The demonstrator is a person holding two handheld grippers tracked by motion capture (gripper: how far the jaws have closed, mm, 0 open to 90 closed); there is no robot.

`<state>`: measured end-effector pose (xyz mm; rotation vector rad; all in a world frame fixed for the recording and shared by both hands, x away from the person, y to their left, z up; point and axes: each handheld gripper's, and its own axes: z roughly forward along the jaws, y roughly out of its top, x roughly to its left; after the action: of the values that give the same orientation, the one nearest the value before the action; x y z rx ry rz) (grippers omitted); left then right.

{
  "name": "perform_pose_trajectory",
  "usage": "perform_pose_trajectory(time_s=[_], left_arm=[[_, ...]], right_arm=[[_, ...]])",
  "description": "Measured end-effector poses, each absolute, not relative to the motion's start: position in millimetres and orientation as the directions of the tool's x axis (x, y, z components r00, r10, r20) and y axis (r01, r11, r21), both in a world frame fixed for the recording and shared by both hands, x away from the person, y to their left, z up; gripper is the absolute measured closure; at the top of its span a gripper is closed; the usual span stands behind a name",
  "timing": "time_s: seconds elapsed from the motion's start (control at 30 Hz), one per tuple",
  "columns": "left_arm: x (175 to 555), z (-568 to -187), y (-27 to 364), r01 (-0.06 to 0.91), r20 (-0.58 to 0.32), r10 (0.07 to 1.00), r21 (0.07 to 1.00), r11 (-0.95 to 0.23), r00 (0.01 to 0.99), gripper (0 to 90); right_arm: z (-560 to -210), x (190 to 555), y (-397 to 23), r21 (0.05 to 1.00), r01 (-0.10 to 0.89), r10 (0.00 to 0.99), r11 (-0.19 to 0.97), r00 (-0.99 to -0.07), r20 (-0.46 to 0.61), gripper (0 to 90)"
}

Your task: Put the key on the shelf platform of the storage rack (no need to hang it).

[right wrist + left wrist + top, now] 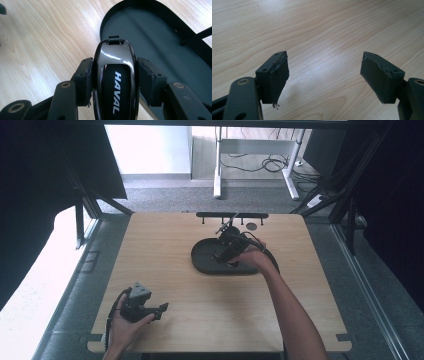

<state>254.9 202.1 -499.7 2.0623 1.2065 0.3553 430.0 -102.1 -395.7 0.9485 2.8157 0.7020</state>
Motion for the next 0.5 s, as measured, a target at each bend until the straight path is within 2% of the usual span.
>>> perform_pose_trajectory(time_s=[0.5], left_arm=[[255,-501,204,0.655,-0.123,0.844,0.692,-0.304,0.522,23.0]], right_arm=[[-428,462,-97,0.408,0.556,0.588,0.724,-0.807,0.057,49.2]])
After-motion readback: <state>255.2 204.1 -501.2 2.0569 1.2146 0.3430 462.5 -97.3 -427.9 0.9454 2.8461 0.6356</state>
